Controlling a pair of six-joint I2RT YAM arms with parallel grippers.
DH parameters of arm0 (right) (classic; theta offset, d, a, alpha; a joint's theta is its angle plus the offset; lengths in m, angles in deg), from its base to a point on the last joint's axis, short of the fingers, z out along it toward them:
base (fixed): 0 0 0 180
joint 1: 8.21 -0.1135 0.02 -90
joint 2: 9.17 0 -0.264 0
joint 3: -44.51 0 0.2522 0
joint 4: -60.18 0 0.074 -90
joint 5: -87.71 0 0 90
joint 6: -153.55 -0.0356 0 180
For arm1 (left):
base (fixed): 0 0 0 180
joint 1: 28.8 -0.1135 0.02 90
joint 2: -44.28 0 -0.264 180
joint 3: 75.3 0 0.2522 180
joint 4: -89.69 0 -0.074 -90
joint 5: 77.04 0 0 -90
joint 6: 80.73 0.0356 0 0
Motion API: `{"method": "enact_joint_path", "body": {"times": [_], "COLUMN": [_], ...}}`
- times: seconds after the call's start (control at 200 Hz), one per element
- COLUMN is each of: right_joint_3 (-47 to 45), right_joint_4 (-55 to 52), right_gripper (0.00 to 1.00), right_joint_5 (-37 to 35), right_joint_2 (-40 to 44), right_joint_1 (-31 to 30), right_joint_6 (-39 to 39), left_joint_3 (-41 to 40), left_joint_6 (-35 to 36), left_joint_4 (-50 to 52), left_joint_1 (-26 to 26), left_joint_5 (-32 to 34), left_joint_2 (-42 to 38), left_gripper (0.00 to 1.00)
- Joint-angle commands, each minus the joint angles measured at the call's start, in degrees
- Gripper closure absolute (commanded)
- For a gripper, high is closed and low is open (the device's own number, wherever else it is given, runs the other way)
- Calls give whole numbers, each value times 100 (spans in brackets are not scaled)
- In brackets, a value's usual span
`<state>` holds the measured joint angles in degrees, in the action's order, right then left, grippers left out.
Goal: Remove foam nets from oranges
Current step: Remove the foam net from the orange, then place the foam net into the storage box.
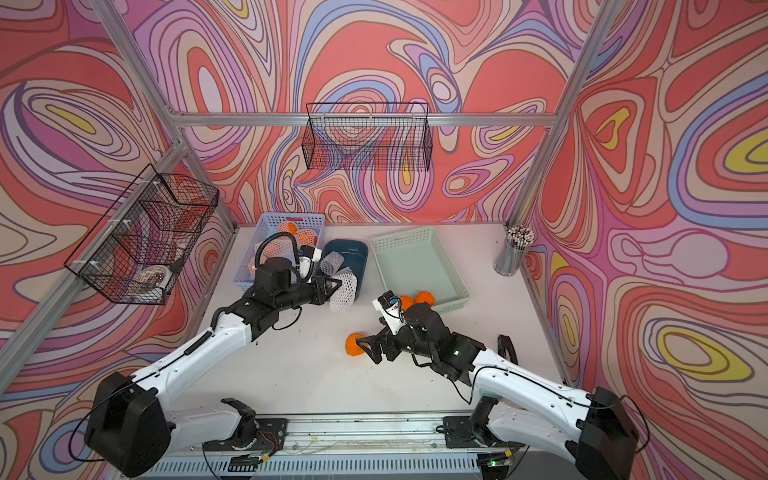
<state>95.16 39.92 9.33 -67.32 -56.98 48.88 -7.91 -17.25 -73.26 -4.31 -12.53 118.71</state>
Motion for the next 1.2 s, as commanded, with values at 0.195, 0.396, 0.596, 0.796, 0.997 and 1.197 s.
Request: {"method": "enact_joint_path", "body": {"times": [0.195,0.396,0.596,0.796,0.997,1.197], "right_joint_3": [-17,-98,39,78,114,93], "right_joint_4": [-502,-539,-774,-859,-891,-818], "right_gripper": [2,2,2,2,2,2], "right_joint_5": [-111,-91,-83,-155,-185,-210], "right_joint_2": [75,236,299,296,237,155], "right_joint_1": [17,17,12,11,9,11], "right_joint_6": [-359,-369,-345,-326,-315,-324], "left_joint_3": [2014,3149,3991,4911,4833,4731], "left_joint_6": [752,1051,1198,1375,1324,1299], "left_joint_4": [2201,2782,3193,3952,3843,3802], "left_joint_1": [-252,-283,-280,-285,-282,-287], "left_joint_5": [700,1253,1584,1445,1813,2217], "left_joint_2": [1551,2704,3582,4386,4044,3375], "left_gripper": [86,86,85,59,22,11]}}
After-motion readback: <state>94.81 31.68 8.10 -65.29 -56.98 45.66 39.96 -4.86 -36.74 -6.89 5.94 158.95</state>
